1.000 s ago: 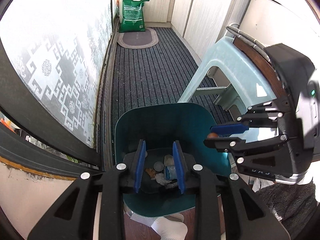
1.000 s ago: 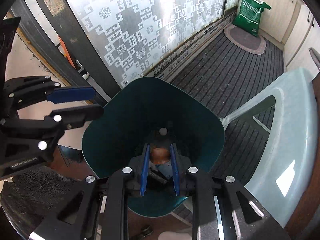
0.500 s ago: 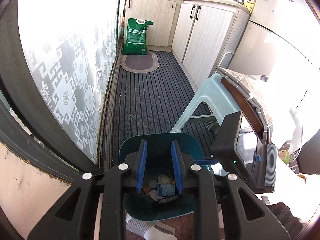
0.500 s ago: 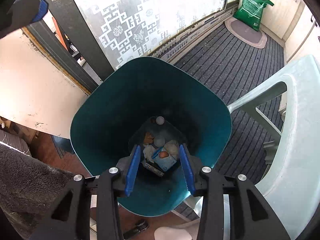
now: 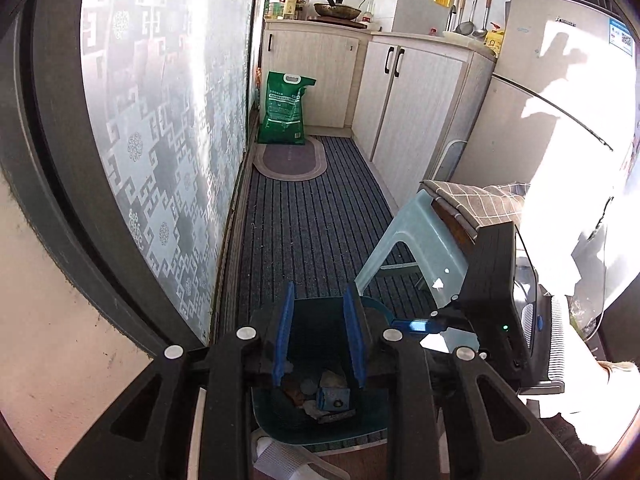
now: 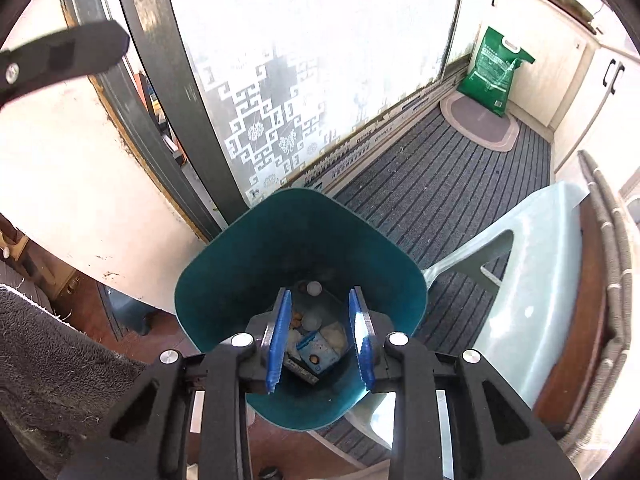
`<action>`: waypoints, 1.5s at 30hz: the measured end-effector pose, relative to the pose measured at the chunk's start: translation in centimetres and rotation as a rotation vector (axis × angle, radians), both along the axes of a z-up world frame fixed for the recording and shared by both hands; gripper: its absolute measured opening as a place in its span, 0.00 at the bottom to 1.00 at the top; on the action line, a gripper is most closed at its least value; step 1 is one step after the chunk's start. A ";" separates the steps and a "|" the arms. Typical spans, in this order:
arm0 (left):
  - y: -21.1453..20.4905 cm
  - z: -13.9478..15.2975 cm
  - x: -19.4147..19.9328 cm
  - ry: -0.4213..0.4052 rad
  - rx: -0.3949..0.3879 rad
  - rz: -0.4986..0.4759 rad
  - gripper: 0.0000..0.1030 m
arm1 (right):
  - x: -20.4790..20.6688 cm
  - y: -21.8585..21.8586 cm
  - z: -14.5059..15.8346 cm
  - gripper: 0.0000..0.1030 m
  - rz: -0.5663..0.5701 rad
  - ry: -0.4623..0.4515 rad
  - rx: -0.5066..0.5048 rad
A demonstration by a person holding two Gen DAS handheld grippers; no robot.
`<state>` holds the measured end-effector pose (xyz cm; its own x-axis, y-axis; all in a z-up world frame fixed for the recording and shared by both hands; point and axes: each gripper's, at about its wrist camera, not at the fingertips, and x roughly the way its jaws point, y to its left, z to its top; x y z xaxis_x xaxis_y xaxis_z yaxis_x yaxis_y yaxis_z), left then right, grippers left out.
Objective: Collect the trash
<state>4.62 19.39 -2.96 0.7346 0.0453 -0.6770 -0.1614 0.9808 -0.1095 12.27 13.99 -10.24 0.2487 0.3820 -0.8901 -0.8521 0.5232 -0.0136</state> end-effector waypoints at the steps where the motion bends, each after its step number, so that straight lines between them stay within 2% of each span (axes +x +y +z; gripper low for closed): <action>1: -0.2 0.1 -0.2 -0.004 0.005 0.004 0.28 | 0.0 -0.3 0.8 0.29 -0.001 -0.011 0.017; 4: -0.6 0.5 -0.8 -0.018 0.008 0.017 0.33 | -0.3 -1.3 3.2 0.28 -0.008 -0.050 0.066; 10: -2.8 0.5 -2.8 -0.055 0.065 0.042 0.46 | -1.3 -3.9 6.9 0.28 -0.041 -0.124 0.141; 17: -5.2 0.5 -4.5 -0.107 0.117 0.081 0.68 | -2.4 -8.2 9.2 0.28 -0.154 -0.206 0.202; 19: -5.7 0.6 -4.9 -0.122 0.118 0.092 0.75 | -2.8 -9.6 9.8 0.34 -0.180 -0.235 0.213; 21: -6.3 0.6 -5.4 -0.136 0.118 0.104 0.83 | -3.2 -11.1 10.4 0.55 -0.209 -0.260 0.231; 23: -6.8 0.6 -5.8 -0.143 0.112 0.110 0.87 | -3.8 -12.8 11.2 0.63 -0.235 -0.282 0.259; 25: -7.3 0.7 -6.1 -0.154 0.114 0.113 0.89 | -4.4 -14.3 12.0 0.66 -0.255 -0.316 0.264; 27: -8.0 0.8 -6.5 -0.168 0.117 0.114 0.91 | -5.3 -15.7 12.6 0.74 -0.268 -0.343 0.274; 32: -9.4 1.4 -7.7 -0.200 0.110 0.106 0.95 | -7.0 -19.0 13.3 0.84 -0.321 -0.367 0.306; 37: -10.5 1.8 -8.6 -0.219 0.129 0.126 0.97 | -7.9 -20.4 13.2 0.90 -0.333 -0.385 0.295; 39: -10.7 1.7 -8.8 -0.220 0.123 0.123 0.97 | -8.4 -20.8 13.1 0.96 -0.331 -0.391 0.296; 45: -11.9 1.7 -8.9 -0.233 0.159 0.124 0.97 | -8.8 -20.8 12.7 0.97 -0.307 -0.401 0.292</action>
